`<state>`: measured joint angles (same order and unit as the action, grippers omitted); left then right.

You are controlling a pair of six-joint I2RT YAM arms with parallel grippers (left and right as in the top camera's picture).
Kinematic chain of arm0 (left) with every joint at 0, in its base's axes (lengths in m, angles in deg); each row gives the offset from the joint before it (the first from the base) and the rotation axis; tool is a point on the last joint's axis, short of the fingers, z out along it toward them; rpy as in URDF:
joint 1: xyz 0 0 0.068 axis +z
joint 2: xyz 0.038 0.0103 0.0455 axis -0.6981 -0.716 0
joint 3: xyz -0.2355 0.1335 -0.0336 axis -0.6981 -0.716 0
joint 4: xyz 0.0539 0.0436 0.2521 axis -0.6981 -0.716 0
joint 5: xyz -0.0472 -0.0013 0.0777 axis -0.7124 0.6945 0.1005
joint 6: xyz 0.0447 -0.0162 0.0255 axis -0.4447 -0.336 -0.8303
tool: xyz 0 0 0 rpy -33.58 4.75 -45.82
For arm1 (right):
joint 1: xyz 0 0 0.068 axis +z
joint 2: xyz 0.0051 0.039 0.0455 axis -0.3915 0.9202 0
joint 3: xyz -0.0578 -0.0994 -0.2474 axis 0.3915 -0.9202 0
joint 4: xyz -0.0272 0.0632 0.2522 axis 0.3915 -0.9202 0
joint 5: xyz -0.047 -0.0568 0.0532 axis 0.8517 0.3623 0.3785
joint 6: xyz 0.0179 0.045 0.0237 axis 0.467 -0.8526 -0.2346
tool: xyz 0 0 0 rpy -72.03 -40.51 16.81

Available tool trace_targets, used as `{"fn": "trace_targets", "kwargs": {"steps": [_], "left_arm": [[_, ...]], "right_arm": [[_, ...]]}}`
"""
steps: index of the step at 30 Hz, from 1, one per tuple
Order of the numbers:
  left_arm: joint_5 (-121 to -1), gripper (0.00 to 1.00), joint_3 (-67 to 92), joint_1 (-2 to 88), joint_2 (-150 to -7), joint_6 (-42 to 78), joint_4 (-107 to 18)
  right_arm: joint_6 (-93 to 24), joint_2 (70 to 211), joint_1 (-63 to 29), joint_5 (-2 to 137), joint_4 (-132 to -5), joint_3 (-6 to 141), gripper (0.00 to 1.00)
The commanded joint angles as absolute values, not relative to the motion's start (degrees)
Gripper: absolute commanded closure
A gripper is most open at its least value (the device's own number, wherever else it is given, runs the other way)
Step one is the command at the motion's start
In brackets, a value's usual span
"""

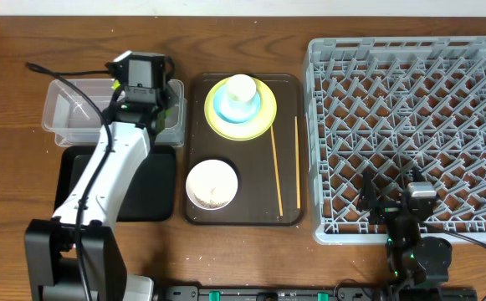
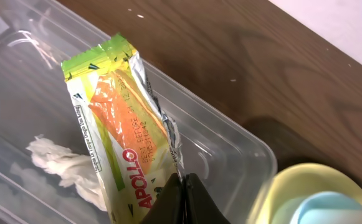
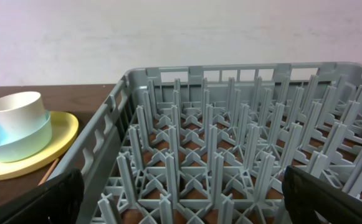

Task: Sort waste into correct bins and load items into the dishwasher rack
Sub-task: 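Carry the snack wrapper left and drop it into the clear bin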

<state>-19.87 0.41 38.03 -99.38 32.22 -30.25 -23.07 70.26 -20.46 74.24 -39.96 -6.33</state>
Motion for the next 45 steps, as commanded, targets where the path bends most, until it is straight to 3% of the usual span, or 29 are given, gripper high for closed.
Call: {"fn": "trace_targets", "kwargs": {"steps": [1, 2, 5, 9, 13, 21, 22, 45], "left_arm": [[-19.00, 0.93, 0.65, 39.04, -100.91, 32.90, -30.08], [-19.02, 0.92, 0.65, 39.21, -101.29, 32.90, -30.08], [-19.02, 0.71, 0.65, 39.39, -101.70, 32.88, -30.10], [-19.02, 0.54, 0.65, 39.39, -101.64, 32.88, -29.79], [-19.83, 0.44, 0.65, 39.36, -100.72, 32.77, -29.95], [-40.70, 0.29, 0.65, 39.39, -92.50, 24.94, -30.78], [-40.75, 0.18, 0.65, 39.39, -91.56, 24.94, -31.37], [-40.72, 0.06, 0.65, 39.39, -90.49, 24.96, -31.63]], "right_arm": [[-22.61, 70.00, -21.20, 74.24, -40.18, -6.42, 0.01], [-22.61, 70.00, -21.20, 74.24, -40.18, -6.42, 0.01], [-22.61, 70.00, -21.20, 74.24, -40.18, -6.42, 0.01], [-22.61, 70.02, -21.20, 74.26, -40.20, -6.42, 0.01], [-22.61, 70.02, -21.20, 74.24, -40.18, -6.42, 0.01], [-22.59, 70.00, -21.20, 74.24, -40.18, -6.42, 0.01], [-22.61, 70.00, -21.20, 74.24, -40.18, -6.42, 0.01], [-22.61, 70.00, -21.20, 74.24, -40.18, -6.42, 0.01]]}}
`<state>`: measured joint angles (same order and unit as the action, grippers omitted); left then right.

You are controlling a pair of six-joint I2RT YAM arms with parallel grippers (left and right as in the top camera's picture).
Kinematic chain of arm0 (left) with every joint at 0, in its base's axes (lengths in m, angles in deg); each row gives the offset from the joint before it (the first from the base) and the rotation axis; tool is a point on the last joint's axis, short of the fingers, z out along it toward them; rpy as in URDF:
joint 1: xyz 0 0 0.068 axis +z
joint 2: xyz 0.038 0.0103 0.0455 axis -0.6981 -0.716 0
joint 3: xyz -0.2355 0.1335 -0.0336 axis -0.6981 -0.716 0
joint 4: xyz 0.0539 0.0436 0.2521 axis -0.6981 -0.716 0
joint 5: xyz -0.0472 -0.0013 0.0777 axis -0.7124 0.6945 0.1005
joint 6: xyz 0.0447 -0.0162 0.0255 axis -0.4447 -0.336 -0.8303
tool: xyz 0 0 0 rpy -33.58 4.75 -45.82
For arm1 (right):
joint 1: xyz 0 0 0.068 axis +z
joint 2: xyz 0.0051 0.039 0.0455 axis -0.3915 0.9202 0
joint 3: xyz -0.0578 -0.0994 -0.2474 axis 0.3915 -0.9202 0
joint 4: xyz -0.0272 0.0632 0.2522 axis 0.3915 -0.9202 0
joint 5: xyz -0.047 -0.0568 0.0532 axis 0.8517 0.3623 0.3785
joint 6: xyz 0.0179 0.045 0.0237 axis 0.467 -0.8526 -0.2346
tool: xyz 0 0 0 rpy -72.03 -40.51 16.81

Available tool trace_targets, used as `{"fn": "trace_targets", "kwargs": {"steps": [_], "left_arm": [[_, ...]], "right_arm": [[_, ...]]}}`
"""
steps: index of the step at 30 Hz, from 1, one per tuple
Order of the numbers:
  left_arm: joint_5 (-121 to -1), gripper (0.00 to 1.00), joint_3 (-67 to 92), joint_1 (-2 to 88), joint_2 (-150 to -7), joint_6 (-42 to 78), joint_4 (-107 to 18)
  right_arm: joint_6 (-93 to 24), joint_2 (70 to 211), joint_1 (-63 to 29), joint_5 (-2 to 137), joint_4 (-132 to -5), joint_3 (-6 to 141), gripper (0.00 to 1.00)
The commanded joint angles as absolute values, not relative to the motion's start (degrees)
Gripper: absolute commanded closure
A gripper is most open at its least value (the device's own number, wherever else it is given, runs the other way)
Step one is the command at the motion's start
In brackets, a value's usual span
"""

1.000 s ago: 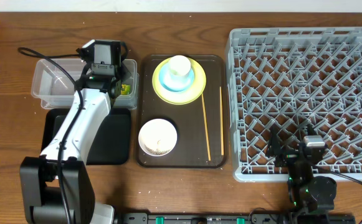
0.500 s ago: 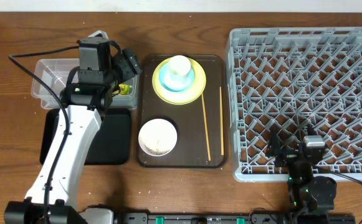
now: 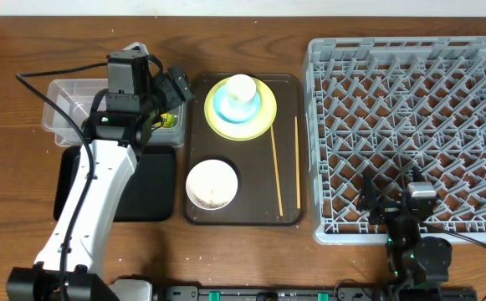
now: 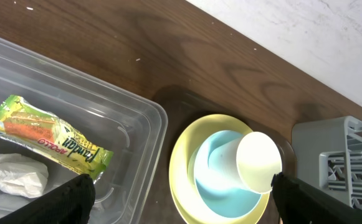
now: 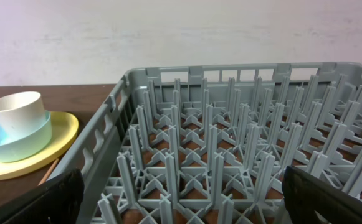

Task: Sort waste into correct bins and load items into the dishwasher rack
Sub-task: 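Carry the snack wrapper left and drop it into the clear bin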

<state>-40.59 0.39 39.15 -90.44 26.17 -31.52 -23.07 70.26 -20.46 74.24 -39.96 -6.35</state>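
Observation:
The green and orange snack wrapper [image 4: 50,134] lies in the clear plastic bin [image 4: 137,118] beside a crumpled white tissue [image 4: 12,177]. My left gripper [image 4: 181,208] hangs open and empty above the bin's right end; in the overhead view it [image 3: 173,99] sits between bin and brown tray [image 3: 194,150]. On the tray are a yellow plate [image 3: 263,125] with a blue bowl [image 3: 222,107] and white cup [image 3: 241,86], a white bowl [image 3: 212,184] and two chopsticks [image 3: 276,167]. My right gripper [image 5: 184,199] stands open over the grey dishwasher rack [image 5: 230,143], holding nothing.
A black tray [image 3: 142,180] lies on the table in front of the clear bin, under my left arm. The rack [image 3: 410,125] fills the right side of the table. Bare wood runs along the far edge.
My left gripper was shut on the wrapper over the clear bin. Now it is open, the wrapper lies in the bin, and the gripper sits higher and further right. The right arm has not moved.

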Motion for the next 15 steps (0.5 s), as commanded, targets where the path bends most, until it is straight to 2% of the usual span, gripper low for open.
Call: {"fn": "trace_targets", "kwargs": {"steps": [1, 15], "left_arm": [[-40.72, 0.06, 0.65, 39.39, -90.49, 24.96, -31.63], [-40.72, 0.05, 0.65, 39.39, -90.49, 24.96, -31.63]], "right_arm": [[-22.61, 70.00, -21.20, 74.24, -40.18, -6.42, 0.01], [-22.61, 70.02, -21.20, 74.24, -40.18, -6.42, 0.01]]}}
